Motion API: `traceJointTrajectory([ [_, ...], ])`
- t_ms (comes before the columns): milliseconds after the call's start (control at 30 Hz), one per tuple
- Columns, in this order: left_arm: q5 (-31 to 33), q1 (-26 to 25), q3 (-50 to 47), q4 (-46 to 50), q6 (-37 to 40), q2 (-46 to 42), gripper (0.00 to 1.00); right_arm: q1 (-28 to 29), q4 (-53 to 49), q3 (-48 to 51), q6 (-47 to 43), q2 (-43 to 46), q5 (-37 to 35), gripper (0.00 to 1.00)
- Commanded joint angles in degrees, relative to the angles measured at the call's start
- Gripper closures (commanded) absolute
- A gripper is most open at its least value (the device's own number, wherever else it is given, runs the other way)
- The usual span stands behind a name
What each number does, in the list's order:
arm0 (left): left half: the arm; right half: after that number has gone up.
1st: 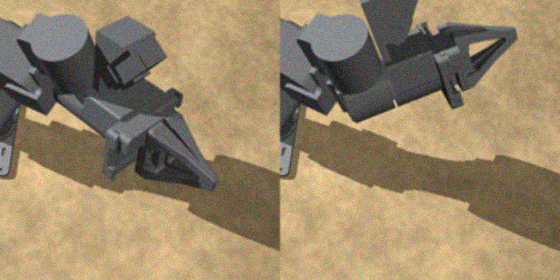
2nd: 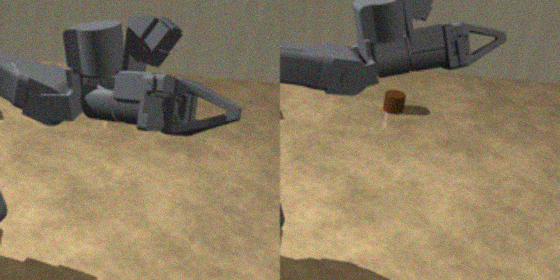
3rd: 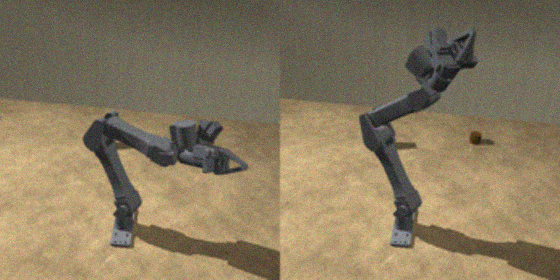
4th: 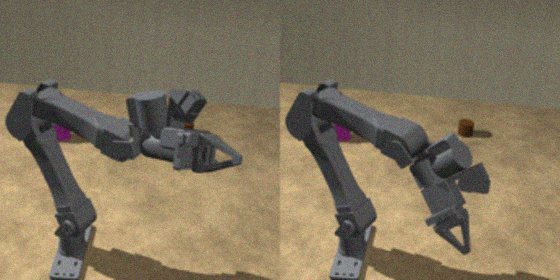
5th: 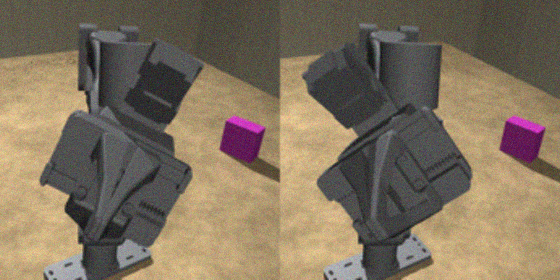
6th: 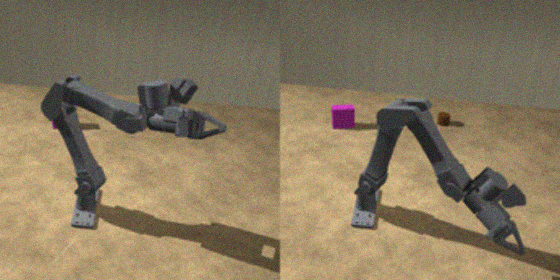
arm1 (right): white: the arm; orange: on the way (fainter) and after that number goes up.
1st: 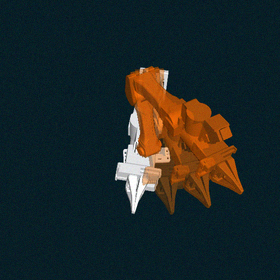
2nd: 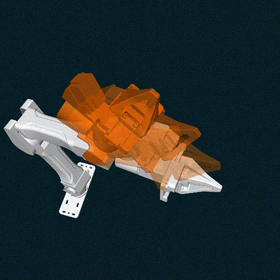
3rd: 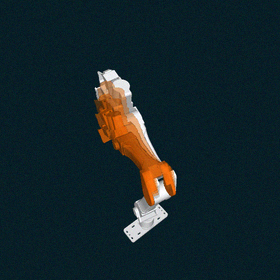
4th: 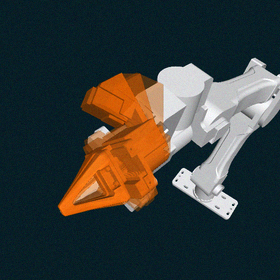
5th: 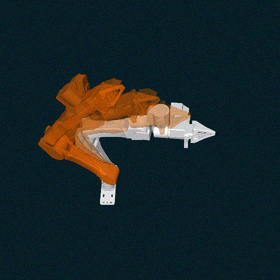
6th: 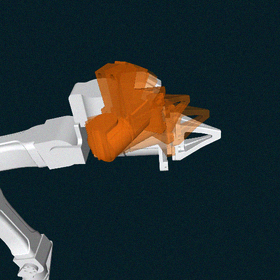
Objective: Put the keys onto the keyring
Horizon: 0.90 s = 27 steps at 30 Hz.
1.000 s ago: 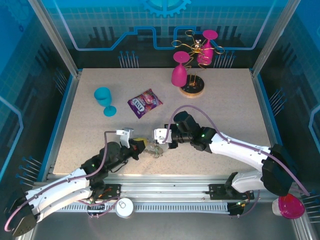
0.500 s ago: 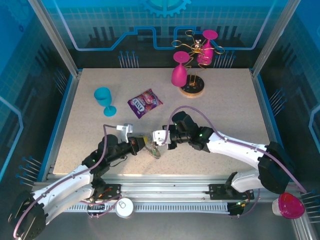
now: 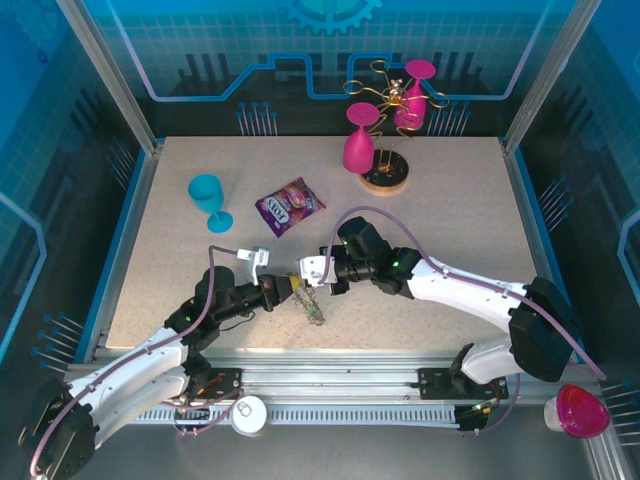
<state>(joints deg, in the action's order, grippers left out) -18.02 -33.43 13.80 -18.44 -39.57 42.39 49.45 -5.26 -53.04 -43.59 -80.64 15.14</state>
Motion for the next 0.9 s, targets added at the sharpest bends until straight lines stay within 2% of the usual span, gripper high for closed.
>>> traceJointTrajectory([
  [0, -1.57, 0.62, 2.46, -2.9, -0.03, -0.65, 1.0, -0.23, -3.61, -1.67, -1.98, -0.49, -1.4, 1.0],
  [433, -1.15, 0.61, 2.59, -3.19, -0.85, 0.41, 1.0, -0.13, -1.76, -0.27, -1.03, 1.36, -2.17, 1.0],
  [867, -0.82, 0.6, 2.21, -4.5, -1.91, 0.86, 1.0, -0.39, -0.81, 0.74, -0.7, 2.02, 0.55, 1.0],
])
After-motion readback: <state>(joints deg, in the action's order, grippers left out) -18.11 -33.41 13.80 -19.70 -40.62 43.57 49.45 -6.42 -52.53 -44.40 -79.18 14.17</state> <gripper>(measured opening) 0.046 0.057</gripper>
